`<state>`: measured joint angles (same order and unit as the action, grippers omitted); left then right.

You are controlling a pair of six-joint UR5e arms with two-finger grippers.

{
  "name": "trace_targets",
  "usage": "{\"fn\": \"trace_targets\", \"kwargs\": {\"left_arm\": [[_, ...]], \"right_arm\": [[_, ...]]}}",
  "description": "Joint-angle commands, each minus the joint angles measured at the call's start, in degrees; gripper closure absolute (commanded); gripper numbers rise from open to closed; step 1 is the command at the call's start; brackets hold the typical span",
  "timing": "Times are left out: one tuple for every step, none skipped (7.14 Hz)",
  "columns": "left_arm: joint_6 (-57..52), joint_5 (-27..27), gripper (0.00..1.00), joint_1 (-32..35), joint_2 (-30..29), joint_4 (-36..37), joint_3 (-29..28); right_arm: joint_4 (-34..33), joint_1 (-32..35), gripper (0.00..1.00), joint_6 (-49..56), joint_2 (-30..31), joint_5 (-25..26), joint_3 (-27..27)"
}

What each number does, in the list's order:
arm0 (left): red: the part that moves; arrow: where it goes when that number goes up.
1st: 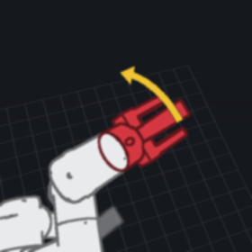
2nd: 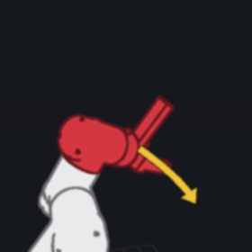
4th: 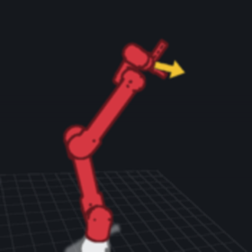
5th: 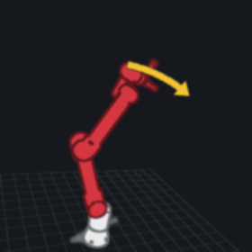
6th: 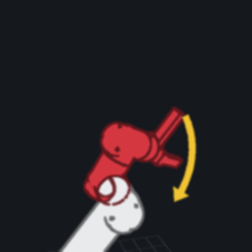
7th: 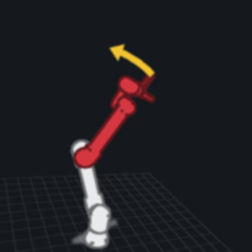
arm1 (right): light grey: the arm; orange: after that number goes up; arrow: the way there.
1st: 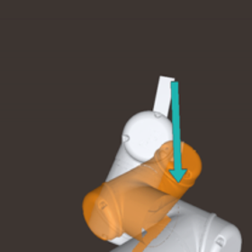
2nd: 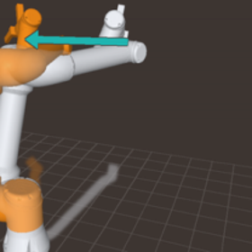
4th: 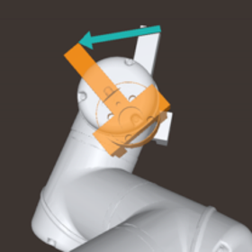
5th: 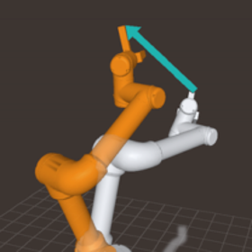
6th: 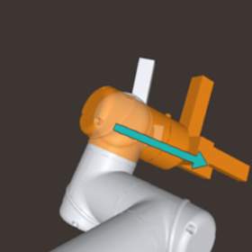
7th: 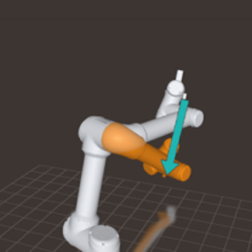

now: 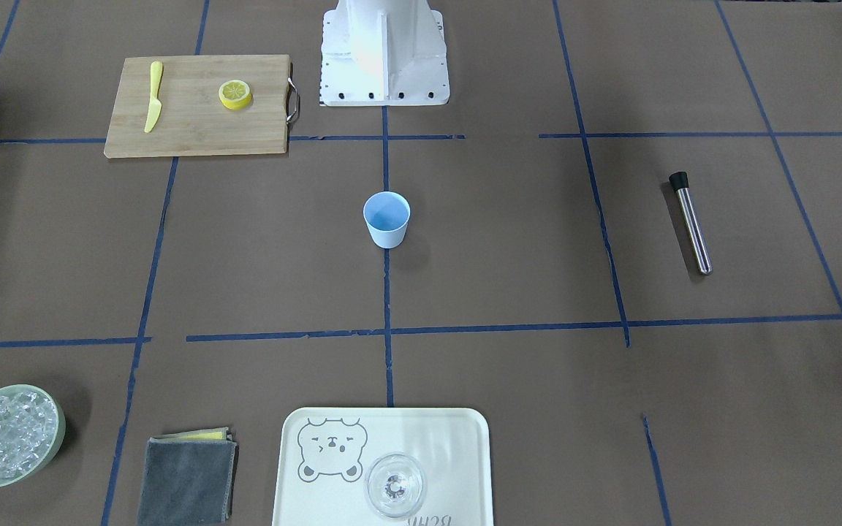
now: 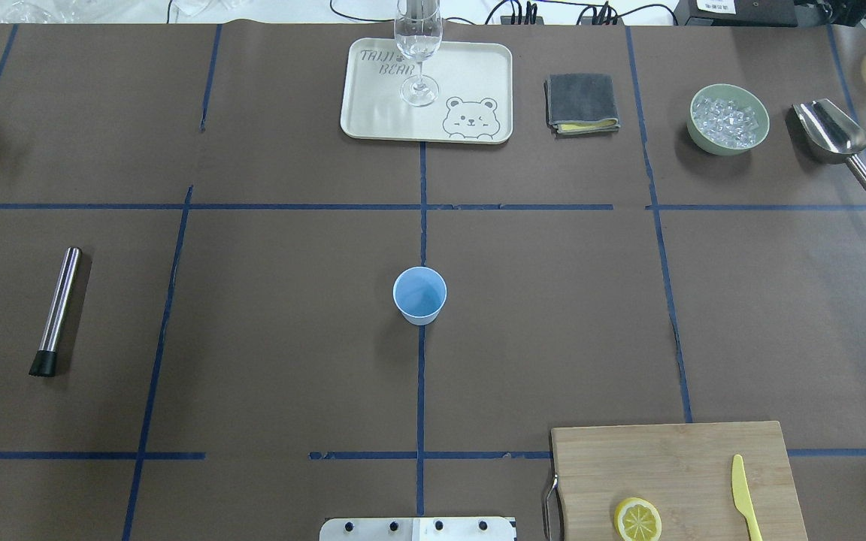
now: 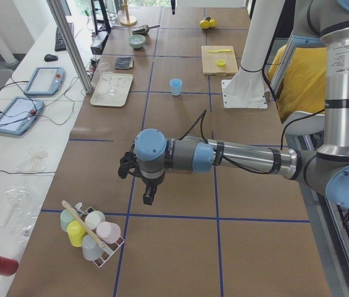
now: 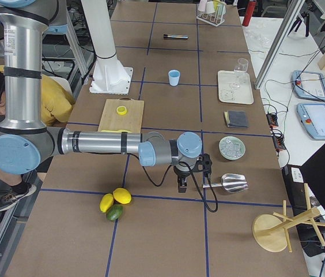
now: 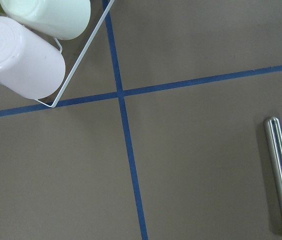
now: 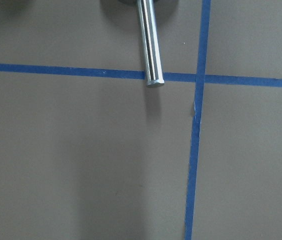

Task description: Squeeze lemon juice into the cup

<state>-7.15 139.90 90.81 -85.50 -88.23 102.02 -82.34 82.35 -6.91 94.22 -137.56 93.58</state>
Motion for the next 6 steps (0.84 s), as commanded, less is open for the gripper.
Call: {"fn": "trace_targets", "kwargs": {"left_arm": [[0.3, 0.3, 0.0, 0.0, -0.5, -0.3, -0.6], [0.3, 0.5, 0.0, 0.0, -0.3, -0.4, -0.4], [0.2, 0.5, 0.0, 0.0, -0.5, -1.3, -0.3], [0.4, 0.5, 0.0, -0.2, -0.2, -5.9, -0.5], [0.4, 0.5, 0.0, -0.3, 0.2, -7.6, -1.1], [0.5, 0.5, 0.0, -0.4, 0.2, -7.6, -1.2]], "right_arm": [[3.2, -0.3, 0.0, 0.0, 0.1, -0.3, 0.1], [5.9, -2.4, 0.0, 0.0, 1.0, -0.3, 0.2], [11.7, -4.2, 0.0, -0.7, 2.4, -0.3, 0.3], [16.6, -8.3, 0.0, -2.7, 3.2, -0.2, 0.5], [22.2, -12.9, 0.0, -12.3, 3.4, -0.2, 1.6], [27.7, -18.3, 0.0, -21.7, 4.7, 0.5, 3.7]]}}
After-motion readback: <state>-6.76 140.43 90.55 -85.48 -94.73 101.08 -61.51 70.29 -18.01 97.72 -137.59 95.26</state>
